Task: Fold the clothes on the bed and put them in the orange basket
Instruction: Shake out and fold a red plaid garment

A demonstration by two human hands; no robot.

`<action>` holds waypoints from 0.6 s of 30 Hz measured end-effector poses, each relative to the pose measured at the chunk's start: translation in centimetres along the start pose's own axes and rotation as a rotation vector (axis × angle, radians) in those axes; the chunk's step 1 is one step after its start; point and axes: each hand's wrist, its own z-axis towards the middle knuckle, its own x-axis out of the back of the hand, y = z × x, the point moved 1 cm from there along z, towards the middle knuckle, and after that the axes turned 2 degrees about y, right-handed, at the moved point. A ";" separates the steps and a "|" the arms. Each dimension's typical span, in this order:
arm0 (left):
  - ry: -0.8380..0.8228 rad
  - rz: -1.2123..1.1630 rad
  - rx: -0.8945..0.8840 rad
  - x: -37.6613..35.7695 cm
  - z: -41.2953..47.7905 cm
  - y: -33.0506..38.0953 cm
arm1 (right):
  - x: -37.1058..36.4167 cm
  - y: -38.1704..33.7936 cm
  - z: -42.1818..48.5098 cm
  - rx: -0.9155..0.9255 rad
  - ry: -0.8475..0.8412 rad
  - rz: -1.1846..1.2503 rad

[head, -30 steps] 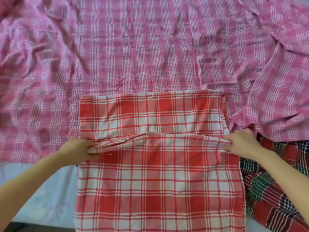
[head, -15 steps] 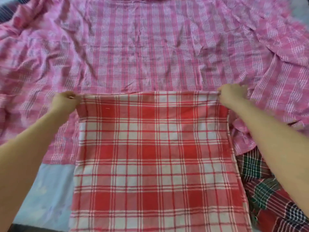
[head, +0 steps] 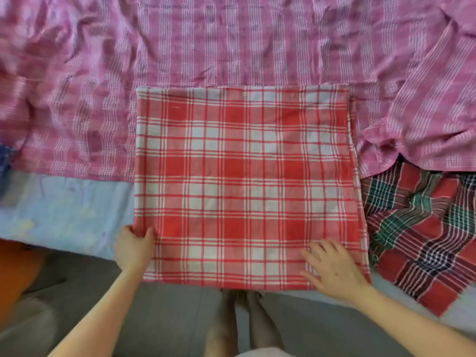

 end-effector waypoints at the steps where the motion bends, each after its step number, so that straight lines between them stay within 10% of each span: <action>1: -0.007 0.012 0.044 0.1 -0.8 -1.3 | -0.8 -0.3 -1.7 -0.008 -0.093 -0.039; 11: -0.287 -0.295 0.335 1.7 -4.1 -7.5 | -1.6 0.4 -3.5 -0.099 -0.195 -0.042; 18: -0.472 -0.595 0.278 7.1 -3.3 -4.4 | 4.0 5.5 -2.8 -0.626 0.083 0.667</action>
